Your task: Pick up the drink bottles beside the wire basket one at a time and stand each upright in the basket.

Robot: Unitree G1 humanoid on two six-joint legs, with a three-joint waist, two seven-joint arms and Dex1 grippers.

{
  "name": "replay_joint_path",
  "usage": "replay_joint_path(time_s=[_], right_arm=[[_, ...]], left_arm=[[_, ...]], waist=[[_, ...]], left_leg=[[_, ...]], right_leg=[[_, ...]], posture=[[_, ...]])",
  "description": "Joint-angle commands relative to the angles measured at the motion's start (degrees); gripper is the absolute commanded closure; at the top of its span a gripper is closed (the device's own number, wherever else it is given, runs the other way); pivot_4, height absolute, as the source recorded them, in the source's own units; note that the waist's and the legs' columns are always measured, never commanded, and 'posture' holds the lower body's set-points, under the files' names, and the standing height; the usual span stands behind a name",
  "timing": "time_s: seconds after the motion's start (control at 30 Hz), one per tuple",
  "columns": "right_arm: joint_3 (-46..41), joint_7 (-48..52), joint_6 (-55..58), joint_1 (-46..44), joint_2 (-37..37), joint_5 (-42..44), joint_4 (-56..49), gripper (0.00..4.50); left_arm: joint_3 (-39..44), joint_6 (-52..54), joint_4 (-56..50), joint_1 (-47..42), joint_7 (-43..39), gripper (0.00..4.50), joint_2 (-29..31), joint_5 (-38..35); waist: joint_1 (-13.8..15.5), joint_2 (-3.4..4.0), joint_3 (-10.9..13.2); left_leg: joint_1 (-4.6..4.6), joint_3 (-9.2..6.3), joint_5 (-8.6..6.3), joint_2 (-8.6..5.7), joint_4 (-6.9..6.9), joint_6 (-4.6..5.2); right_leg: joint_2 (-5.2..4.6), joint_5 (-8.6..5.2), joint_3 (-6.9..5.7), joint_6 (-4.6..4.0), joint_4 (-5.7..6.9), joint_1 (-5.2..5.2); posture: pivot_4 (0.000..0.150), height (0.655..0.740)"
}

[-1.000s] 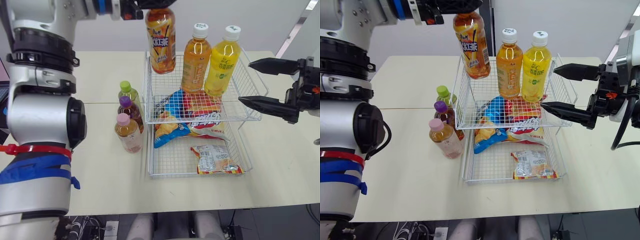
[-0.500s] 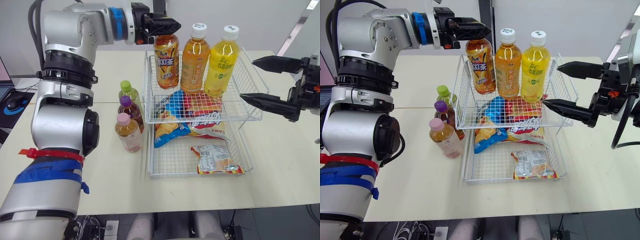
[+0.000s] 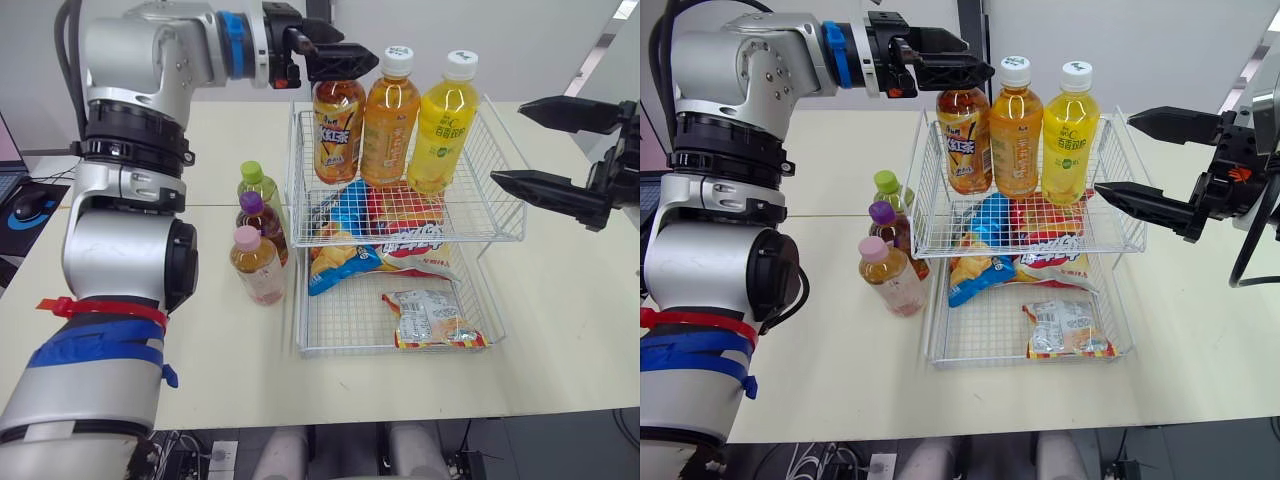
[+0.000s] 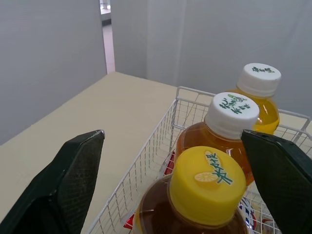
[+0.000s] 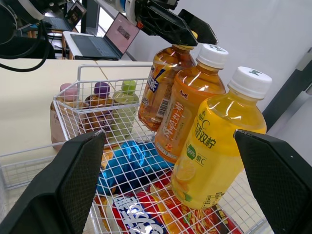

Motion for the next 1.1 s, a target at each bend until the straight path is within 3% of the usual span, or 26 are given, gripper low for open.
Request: replay_joint_path(time_s=[0.03,0.33,0.63,0.77,0.93,1.1], right_arm=[[-1.48,-0.44,-1.38,-1.21,-0.48,-0.16,-0.47,0.0],[-1.26,-0.06,-1.5,-1.83,-0.93,-0.77,0.19,0.0],[-0.1,1.43,-5.28,-2.26,-0.69,-4.16,1.55,0.0],[0.8,2.57,-9.22,-1.89,0.98,-5.92,1.84,0.0],[2.43,8.57,-6.52,-2.45,-0.25,-2.3,3.43,0.0],[4.92,10.76,-5.65,-2.91,0.18,-2.46,5.09,0.0]], left_arm=[[1.37,-0.97,-3.8,-1.01,-0.71,0.03,1.87,-0.06],[3.91,-0.13,-6.92,-2.15,0.08,0.03,7.46,-0.44],[10.6,0.06,-16.13,5.62,2.66,0.03,20.75,-0.84],[16.34,3.44,-24.49,14.12,4.9,0.03,27.39,-2.83],[25.98,12.08,-37.58,33.11,-0.26,0.03,36.66,-9.84],[39.42,14.02,-43.96,51.52,2.74,0.03,36.65,-11.21]], waist=[[-0.03,0.01,0.0],[-0.08,0.01,-0.01],[-0.21,0.05,-0.03],[-0.25,0.04,-0.03],[-0.27,0.05,-0.03],[-0.04,0.07,-0.04]], left_leg=[[0.0,0.01,0.0,0.0,0.0,0.0],[0.01,0.0,0.0,0.01,0.0,0.0],[0.06,0.01,0.0,0.03,0.0,0.0],[0.09,0.01,0.0,0.05,0.0,-0.01],[0.09,0.03,0.0,0.06,-0.01,-0.01],[0.34,0.05,0.0,0.12,-0.03,0.0]], right_leg=[[0.0,0.0,0.0,0.0,0.0,0.0],[0.0,0.0,0.01,0.0,0.01,0.0],[0.01,0.0,0.04,0.0,0.05,0.0],[0.03,0.0,0.05,-0.01,0.05,0.01],[0.02,0.0,0.07,-0.01,0.01,0.02],[0.03,0.01,0.09,-0.05,0.06,0.16]], posture=[[0.15,0.74],[0.15,0.74],[0.15,0.74],[0.15,0.74],[0.15,0.74],[0.15,0.74]])
